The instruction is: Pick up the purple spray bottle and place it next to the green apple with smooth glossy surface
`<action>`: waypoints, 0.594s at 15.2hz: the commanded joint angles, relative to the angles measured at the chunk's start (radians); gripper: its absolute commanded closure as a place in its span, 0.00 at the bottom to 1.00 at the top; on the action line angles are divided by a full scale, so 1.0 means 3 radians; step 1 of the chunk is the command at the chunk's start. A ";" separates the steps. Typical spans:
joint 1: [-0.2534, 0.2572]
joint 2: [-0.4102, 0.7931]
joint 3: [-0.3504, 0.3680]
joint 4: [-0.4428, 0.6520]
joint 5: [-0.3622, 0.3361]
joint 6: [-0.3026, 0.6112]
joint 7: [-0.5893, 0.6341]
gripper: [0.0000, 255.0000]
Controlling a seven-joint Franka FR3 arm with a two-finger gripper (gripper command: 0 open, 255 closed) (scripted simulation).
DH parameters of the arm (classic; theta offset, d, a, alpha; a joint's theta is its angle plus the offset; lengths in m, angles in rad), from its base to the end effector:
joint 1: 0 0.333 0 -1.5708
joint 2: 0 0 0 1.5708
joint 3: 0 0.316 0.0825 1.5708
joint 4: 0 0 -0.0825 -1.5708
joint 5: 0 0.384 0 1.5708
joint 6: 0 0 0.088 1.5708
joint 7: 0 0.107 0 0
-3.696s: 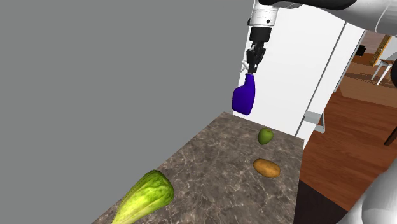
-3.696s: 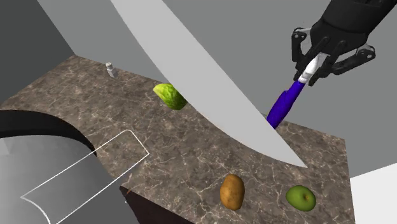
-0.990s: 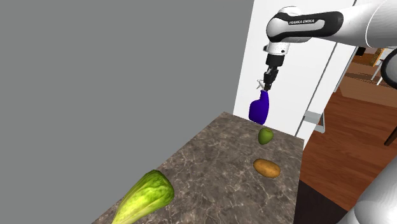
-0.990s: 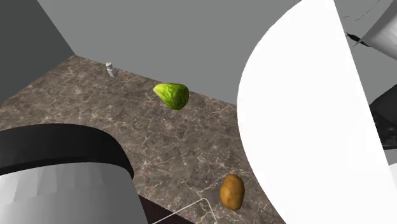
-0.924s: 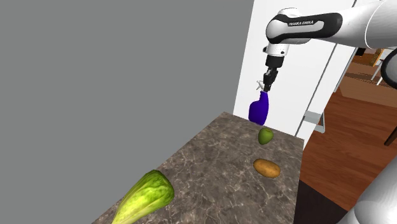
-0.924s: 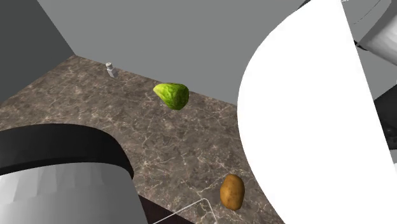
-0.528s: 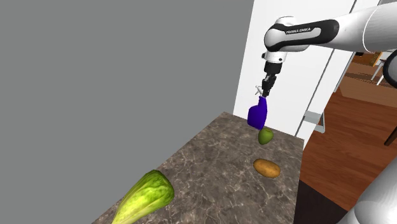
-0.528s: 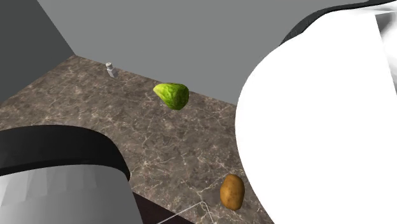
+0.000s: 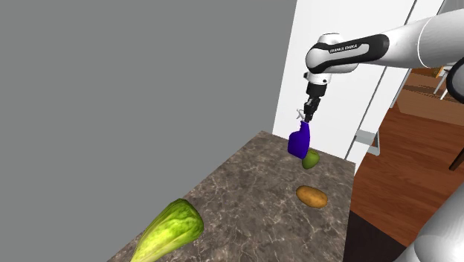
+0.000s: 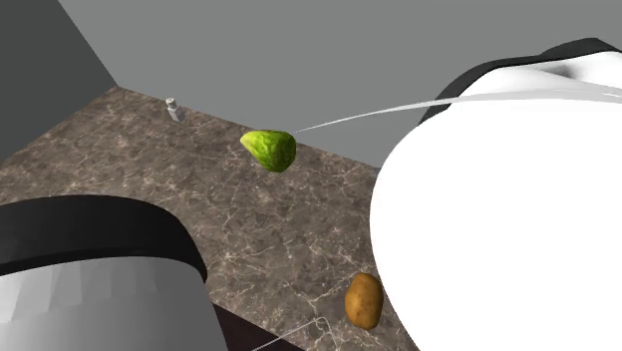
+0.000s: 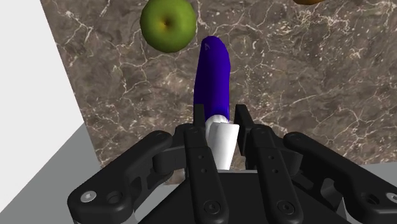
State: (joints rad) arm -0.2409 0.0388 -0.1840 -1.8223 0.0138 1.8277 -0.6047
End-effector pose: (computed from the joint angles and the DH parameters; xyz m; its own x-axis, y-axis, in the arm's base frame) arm 0.5208 -0.2330 0.5052 0.9842 0.1754 -0.0234 0.1749 -0.9843 -0.0237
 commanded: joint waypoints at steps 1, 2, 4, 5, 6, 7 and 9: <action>0.0003 0.0004 0.0003 -0.0083 0.0001 0.0089 0.0006 1.00; 0.0003 0.0010 0.0003 -0.0121 0.0002 0.0133 0.0004 1.00; 0.0003 0.0024 0.0003 -0.0194 0.0006 0.0220 0.0002 1.00; 0.0003 0.0032 0.0003 -0.0229 0.0007 0.0263 0.0000 1.00; 0.0003 0.0041 0.0003 -0.0263 0.0009 0.0306 -0.0001 1.00; 0.0002 0.0051 0.0003 -0.0297 0.0012 0.0349 -0.0003 1.00; 0.0002 0.0072 0.0003 -0.0362 0.0016 0.0435 -0.0007 1.00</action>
State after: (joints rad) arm -0.2408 0.0572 -0.1836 -1.9206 0.0178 1.9440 -0.6071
